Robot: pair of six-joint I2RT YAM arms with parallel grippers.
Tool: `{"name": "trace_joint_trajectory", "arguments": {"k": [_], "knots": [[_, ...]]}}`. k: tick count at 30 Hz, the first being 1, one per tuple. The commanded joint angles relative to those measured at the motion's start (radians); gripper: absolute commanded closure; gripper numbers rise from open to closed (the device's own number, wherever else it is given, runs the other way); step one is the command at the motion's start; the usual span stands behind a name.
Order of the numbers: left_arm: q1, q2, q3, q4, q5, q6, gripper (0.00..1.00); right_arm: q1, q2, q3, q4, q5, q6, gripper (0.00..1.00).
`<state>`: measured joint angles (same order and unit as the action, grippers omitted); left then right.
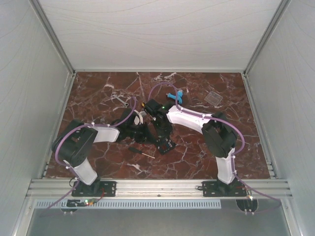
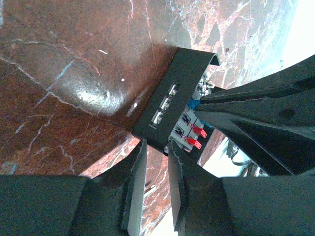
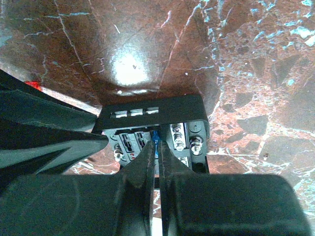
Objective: Snap on the fuse box
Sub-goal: Install the fuse at the fuse box base.
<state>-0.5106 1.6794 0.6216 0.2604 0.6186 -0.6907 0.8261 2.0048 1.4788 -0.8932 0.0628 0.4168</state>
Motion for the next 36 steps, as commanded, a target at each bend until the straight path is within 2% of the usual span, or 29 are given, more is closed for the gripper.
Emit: {"name": "trace_joint_trajectory", "arguments": {"k": [1, 9, 20, 25, 29, 36], "knots": [[-0.005, 0.025, 0.018, 0.005, -0.02, 0.024, 0.79, -0.024, 0.175, -0.155, 0.019, 0.12, -0.013, 1.0], [-0.005, 0.013, 0.017, 0.0, -0.028, 0.024, 0.8, 0.005, 0.091, -0.252, 0.057, 0.077, -0.019, 1.0], [-0.005, -0.011, 0.007, 0.009, -0.023, 0.025, 0.78, 0.055, -0.171, -0.096, 0.148, 0.018, -0.029, 1.0], [-0.005, -0.025, 0.003, 0.014, -0.024, 0.018, 0.75, 0.056, -0.262, -0.099, 0.2, -0.009, -0.035, 0.92], [-0.006, -0.031, 0.001, 0.02, -0.023, 0.013, 0.73, 0.055, -0.267, -0.111, 0.203, 0.01, -0.03, 0.9], [-0.009, -0.034, 0.0, 0.022, -0.024, 0.01, 0.73, 0.054, -0.183, -0.115, 0.136, 0.066, 0.01, 0.91]]}}
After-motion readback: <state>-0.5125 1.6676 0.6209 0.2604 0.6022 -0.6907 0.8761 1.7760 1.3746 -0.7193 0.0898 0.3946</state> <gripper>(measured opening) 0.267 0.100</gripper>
